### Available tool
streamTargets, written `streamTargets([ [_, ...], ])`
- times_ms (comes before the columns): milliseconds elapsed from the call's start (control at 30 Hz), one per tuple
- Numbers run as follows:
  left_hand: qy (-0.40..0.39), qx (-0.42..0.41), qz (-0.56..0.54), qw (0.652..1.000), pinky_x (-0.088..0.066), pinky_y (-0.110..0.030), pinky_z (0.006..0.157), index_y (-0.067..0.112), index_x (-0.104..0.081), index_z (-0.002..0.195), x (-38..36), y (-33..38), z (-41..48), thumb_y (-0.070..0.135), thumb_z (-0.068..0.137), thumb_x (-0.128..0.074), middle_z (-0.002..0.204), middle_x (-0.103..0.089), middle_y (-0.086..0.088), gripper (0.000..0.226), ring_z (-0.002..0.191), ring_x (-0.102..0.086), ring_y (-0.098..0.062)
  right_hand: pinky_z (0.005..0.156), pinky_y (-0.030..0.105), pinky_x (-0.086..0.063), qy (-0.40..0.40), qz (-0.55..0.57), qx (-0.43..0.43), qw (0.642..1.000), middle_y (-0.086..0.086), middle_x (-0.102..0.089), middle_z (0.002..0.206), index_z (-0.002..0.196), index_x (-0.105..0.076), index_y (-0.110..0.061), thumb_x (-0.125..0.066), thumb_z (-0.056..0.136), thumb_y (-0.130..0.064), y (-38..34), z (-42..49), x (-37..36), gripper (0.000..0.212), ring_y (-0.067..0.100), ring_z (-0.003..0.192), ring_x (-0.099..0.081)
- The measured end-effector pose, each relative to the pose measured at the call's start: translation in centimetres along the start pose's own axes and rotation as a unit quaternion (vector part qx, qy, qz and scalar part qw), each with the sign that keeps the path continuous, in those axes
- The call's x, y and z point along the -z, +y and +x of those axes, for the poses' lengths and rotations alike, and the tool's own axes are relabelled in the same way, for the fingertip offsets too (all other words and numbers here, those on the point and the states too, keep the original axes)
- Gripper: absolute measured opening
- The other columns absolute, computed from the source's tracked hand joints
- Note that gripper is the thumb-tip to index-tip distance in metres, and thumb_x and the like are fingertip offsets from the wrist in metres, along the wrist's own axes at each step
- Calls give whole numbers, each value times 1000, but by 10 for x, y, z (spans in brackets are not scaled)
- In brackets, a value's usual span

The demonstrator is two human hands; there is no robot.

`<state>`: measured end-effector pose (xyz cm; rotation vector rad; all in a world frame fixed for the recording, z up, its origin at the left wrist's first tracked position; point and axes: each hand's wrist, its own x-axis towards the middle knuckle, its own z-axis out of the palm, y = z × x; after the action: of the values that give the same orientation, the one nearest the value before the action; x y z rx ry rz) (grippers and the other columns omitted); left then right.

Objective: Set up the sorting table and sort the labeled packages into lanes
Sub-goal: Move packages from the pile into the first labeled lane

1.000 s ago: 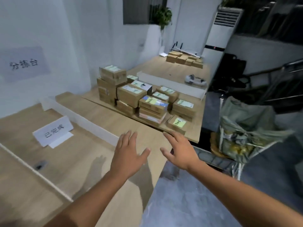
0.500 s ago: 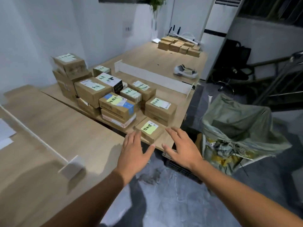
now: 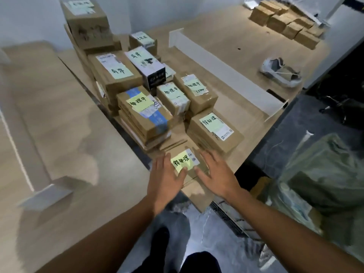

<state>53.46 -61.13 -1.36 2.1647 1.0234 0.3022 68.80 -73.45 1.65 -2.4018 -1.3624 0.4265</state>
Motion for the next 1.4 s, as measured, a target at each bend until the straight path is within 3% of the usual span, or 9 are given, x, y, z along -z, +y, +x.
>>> streamTargets([
  [167, 8, 126, -22, 992, -24, -45, 122, 11, -22, 160, -37, -19, 26, 51, 95, -61, 165, -25, -8, 86, 151, -20, -26, 105, 43, -46, -92, 30, 26, 995, -1, -27, 153, 157, -26, -37, -54, 96, -53, 36, 57, -33, 69, 24, 137, -41],
  [267, 14, 173, -44, 984, -29, -45, 121, 10, -19, 160, -65, -22, 34, 49, 95, -62, 165, -25, -9, 87, 152, -22, -26, 102, 46, -48, -115, 15, 35, 993, 14, -33, 150, 155, -34, -25, -63, 93, -47, 52, 81, -59, 72, 29, 134, -41],
  [433, 26, 223, -75, 972, -45, -37, 101, 13, -44, 144, -106, -18, 36, 39, 96, -63, 138, -54, -7, 58, 126, -50, -25, 98, 47, -46, -126, -21, 8, 992, 15, -47, 134, 149, -36, -33, -63, 89, -50, 74, 109, -81, 68, 34, 121, -42],
  [700, 108, 251, -176, 946, -56, -40, 87, 24, -52, 128, -77, 6, 11, 30, 92, -64, 119, -65, 1, 38, 108, -63, -19, 98, 32, -45, -182, 110, 71, 974, 4, -48, 129, 156, -28, -36, -68, 92, -42, 65, 97, -56, 76, 20, 119, -51],
  [900, 283, 230, -125, 923, -53, -35, 86, 31, -53, 127, 36, -6, -72, 38, 96, -61, 117, -65, 14, 33, 109, -60, -8, 91, 27, -55, -196, 191, 251, 928, -2, -44, 127, 155, -27, -41, -68, 93, -40, -67, 76, -39, 74, 6, 110, -57],
  [1033, 386, 247, -80, 885, -44, -9, 80, 46, -24, 150, 125, -25, -137, 43, 95, -61, 126, -57, 38, 66, 108, -56, 14, 76, 3, -47, -197, 230, 374, 877, -6, -37, 120, 152, -28, -41, -73, 92, -31, -183, 57, -42, 76, -8, 103, -54],
  [1167, 470, 219, -49, 854, -40, -3, 74, 47, -28, 148, 221, -53, -222, 42, 93, -62, 119, -62, 33, 65, 102, -58, 13, 86, 2, -43, -188, 270, 464, 823, -3, -35, 119, 156, -33, -25, -74, 91, -27, -306, 15, -55, 76, 0, 107, -55],
  [1300, 527, 188, -12, 829, -39, -1, 75, 66, -30, 134, 296, -77, -303, 32, 92, -65, 115, -59, 40, 64, 106, -57, 13, 92, 1, -34, -149, 265, 504, 808, -8, -29, 122, 155, -32, -34, -70, 90, -41, -417, -36, -76, 76, -4, 106, -50],
  [1400, 553, 190, 0, 811, -46, -13, 83, 49, -36, 142, 333, -107, -355, 32, 93, -66, 120, -60, 31, 60, 110, -58, 6, 96, 11, -35, -135, 264, 528, 796, -14, -25, 124, 153, -31, -38, -65, 89, -47, -485, -73, -96, 73, -7, 110, -44],
])
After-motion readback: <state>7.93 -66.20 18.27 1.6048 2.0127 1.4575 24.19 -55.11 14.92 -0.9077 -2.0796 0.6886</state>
